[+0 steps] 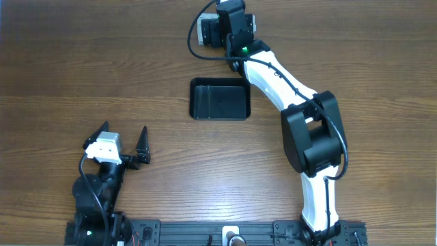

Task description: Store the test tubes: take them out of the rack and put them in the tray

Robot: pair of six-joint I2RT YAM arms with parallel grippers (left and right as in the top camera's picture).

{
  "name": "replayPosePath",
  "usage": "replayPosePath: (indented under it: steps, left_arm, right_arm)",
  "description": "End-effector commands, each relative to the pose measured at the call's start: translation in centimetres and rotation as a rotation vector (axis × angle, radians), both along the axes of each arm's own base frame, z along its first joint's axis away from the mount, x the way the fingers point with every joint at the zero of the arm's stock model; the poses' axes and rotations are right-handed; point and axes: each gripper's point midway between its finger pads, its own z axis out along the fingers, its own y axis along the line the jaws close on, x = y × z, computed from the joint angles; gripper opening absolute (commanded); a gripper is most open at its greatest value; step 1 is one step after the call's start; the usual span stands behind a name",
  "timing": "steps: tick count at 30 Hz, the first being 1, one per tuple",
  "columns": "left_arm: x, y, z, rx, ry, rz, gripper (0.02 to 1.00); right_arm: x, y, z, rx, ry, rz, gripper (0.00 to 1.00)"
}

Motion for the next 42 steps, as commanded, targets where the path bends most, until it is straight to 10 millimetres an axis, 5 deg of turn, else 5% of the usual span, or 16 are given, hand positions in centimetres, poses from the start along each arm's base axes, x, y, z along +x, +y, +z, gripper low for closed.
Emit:
replayPosePath:
  steps: [1, 14, 42]
  left_arm:
    - [0.0, -0.1, -0.1, -0.012, -0.001, -0.006, 1.0]
    - [0.0, -0.1, -0.1, -0.012, -0.001, -0.006, 1.0]
    - [0.0, -0.1, -0.1, -0.012, -0.001, -0.006, 1.0]
  right_arm:
    - [1.3, -0.9, -0.1, -0.007, -0.028, -0.048, 0.95]
    - [2.2, -1.4, -1.6, 0.003, -0.033, -0.065, 0.838]
    - [2.7, -2.3, -1.1, -0.007, -0.065, -0.116, 0.321]
